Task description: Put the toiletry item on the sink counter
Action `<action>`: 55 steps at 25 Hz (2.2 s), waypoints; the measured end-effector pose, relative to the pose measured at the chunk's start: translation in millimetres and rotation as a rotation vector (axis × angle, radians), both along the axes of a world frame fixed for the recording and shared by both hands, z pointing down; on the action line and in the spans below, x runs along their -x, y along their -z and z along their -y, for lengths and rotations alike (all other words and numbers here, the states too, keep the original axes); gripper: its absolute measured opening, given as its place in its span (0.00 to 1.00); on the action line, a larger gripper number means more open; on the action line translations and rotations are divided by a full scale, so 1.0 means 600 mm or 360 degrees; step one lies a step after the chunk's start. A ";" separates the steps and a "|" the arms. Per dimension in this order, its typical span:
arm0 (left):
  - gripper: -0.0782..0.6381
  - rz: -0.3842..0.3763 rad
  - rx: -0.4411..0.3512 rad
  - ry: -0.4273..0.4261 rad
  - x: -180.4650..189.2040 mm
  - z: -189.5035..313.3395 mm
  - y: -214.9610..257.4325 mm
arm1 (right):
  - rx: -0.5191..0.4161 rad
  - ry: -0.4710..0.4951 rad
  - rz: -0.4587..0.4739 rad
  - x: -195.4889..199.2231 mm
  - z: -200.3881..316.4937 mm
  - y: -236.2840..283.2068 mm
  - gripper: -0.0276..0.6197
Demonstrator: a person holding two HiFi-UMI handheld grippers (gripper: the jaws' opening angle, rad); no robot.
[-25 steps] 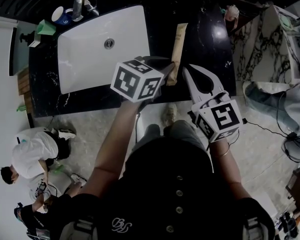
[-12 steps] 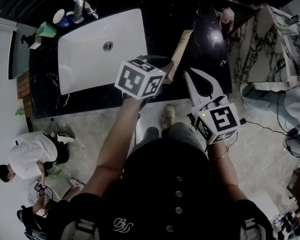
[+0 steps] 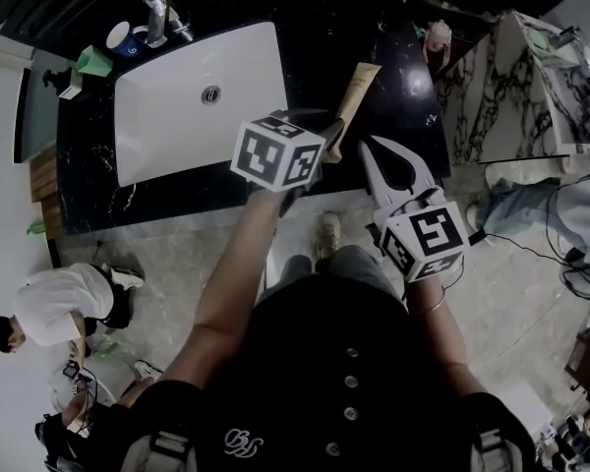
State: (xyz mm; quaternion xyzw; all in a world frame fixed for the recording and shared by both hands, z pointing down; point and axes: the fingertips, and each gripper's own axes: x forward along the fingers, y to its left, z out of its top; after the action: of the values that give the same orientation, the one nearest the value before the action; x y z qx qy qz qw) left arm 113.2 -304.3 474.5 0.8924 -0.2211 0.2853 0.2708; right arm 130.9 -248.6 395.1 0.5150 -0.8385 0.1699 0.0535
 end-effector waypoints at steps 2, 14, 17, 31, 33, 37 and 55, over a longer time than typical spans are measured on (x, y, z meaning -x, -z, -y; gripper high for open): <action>0.22 0.0002 -0.0016 0.0007 0.002 -0.001 0.000 | -0.0005 -0.0002 -0.0002 0.003 -0.005 0.001 0.05; 0.22 -0.0242 -0.0258 0.0029 0.029 -0.043 0.117 | -0.0080 0.0011 -0.0060 0.017 -0.028 0.036 0.05; 0.22 -0.0294 -0.0312 0.0050 0.041 -0.059 0.143 | -0.0112 0.0056 -0.0079 0.031 -0.038 0.049 0.05; 0.18 -0.0665 -0.0608 0.0165 0.091 -0.105 0.267 | -0.0307 0.0168 -0.0216 0.070 -0.051 0.116 0.05; 0.17 -0.0710 -0.0648 0.0177 0.096 -0.111 0.283 | -0.0331 0.0176 -0.0212 0.073 -0.052 0.125 0.05; 0.17 -0.0729 -0.0664 0.0148 0.097 -0.125 0.286 | -0.0364 0.0176 -0.0221 0.080 -0.054 0.135 0.05; 0.15 -0.0798 -0.0558 0.0275 0.126 -0.179 0.251 | -0.0335 0.0214 -0.0183 0.105 -0.085 0.114 0.05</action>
State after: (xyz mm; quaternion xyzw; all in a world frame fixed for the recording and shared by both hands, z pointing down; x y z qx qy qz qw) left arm 37.7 -196.8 324.1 0.9460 -0.2682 -0.0099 0.1821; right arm 68.2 -197.7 326.7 0.4693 -0.8798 0.0472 0.0584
